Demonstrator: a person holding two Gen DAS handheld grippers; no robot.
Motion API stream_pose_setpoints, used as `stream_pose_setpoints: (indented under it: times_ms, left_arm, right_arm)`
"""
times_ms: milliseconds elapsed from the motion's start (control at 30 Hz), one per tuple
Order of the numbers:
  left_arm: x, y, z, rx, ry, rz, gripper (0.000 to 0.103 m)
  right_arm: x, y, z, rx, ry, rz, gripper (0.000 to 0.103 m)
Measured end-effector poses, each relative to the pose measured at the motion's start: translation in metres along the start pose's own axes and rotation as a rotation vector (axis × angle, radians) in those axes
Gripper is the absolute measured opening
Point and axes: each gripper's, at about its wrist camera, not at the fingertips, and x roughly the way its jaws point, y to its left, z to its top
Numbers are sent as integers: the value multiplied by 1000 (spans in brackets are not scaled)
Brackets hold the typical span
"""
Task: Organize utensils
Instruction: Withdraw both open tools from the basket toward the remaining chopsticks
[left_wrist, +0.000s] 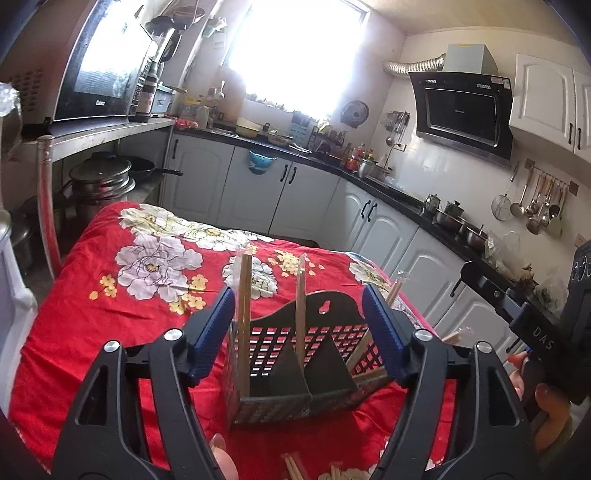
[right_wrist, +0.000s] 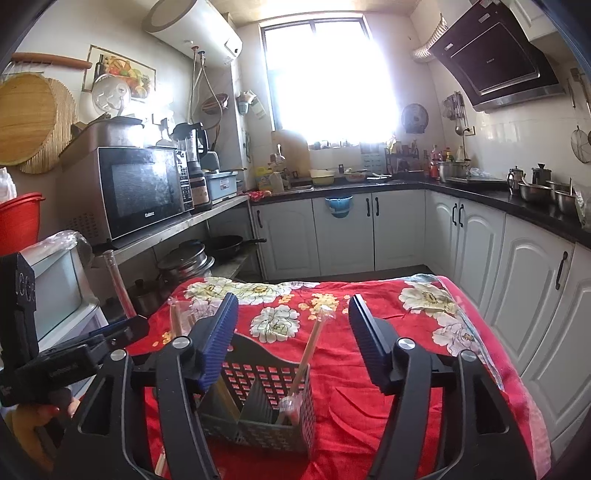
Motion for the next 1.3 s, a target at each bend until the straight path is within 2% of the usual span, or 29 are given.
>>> stream_pose_setpoints:
  times_ms: [300, 500, 933, 1300]
  left_arm:
    - [-28, -2, -8, -2, -17, -24, 83]
    - [-40, -3, -18, -7, -16, -22, 88]
    - [-59, 5, -39, -25, 5, -10, 92]
    - [-69, 6, -58, -25, 38, -3, 92]
  right_arm:
    - [-25, 3, -15, 1, 12, 2, 67]
    - [-41, 5, -25, -4, 21, -3, 69]
    - [-63, 11, -48, -14, 63, 7, 72]
    - [-76, 12, -78, -24, 134, 8, 72]
